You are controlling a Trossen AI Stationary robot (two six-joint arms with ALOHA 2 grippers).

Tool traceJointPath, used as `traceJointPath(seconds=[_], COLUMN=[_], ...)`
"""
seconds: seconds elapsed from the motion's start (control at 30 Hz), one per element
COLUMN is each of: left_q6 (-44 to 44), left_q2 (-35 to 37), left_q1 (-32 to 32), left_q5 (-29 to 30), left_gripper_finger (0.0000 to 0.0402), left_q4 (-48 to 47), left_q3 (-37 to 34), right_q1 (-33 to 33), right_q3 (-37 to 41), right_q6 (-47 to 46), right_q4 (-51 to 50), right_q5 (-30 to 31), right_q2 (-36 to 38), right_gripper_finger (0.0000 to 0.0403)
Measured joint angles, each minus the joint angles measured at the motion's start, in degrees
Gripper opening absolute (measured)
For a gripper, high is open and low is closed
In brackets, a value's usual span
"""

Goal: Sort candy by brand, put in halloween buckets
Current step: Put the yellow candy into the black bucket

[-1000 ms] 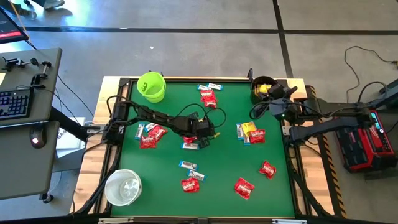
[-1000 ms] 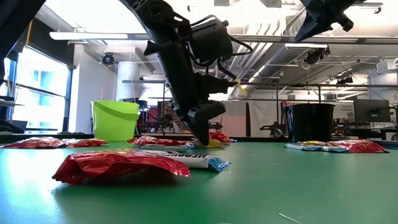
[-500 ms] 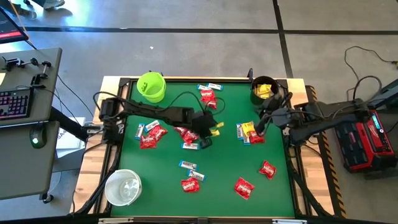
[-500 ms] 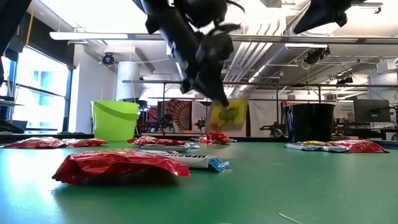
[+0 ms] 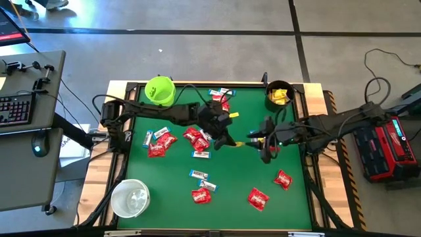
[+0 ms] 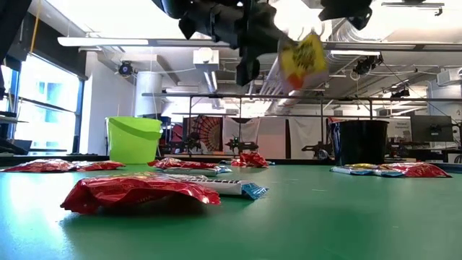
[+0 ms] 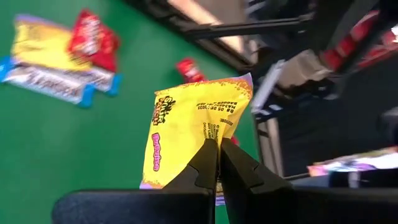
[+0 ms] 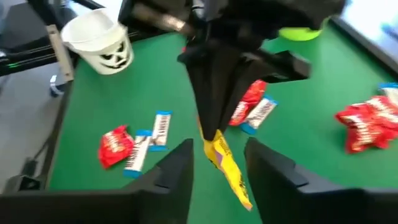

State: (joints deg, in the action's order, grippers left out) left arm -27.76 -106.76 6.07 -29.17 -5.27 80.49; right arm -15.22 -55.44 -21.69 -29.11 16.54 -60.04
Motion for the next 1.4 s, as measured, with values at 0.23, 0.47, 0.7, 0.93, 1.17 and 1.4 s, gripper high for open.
traceJointPath(seconds=[0.23,0.47,0.7,0.93,1.17,1.4], left_q6=[-0.73,-2.96,-4.76,-4.71,-2.76,-0.33], left_q2=[-0.02,-0.02,-0.02,-0.02,0.0,0.21], left_q1=[-0.02,-0.02,-0.13,-0.13,-0.22,0.03], left_q5=[-2.69,-5.84,-6.58,-6.32,-3.01,6.6], left_gripper_finger=[0.0,0.0,0.0,0.0,0.0017,0.0079], left_q4=[2.51,7.94,11.62,11.42,11.36,12.36], left_q3=[0.0,-0.02,-0.04,-0.04,0.0,-0.01], right_q1=[0.13,0.15,0.22,0.23,0.28,0.23], right_q3=[0.0,0.0,0.0,0.0,0.02,0.02], right_q6=[-2.55,-3.71,-2.59,-2.43,-2.47,-5.21], right_q4=[0.68,1.22,4.69,5.4,4.38,1.76], right_q5=[-7.22,-8.03,-7.83,-7.56,-7.42,-6.87], right_q2=[-0.4,-2.11,-5.93,-6.69,-5.82,-5.04], right_gripper_finger=[0.0169,0.0165,0.0165,0.009,0.0019,0.0006])
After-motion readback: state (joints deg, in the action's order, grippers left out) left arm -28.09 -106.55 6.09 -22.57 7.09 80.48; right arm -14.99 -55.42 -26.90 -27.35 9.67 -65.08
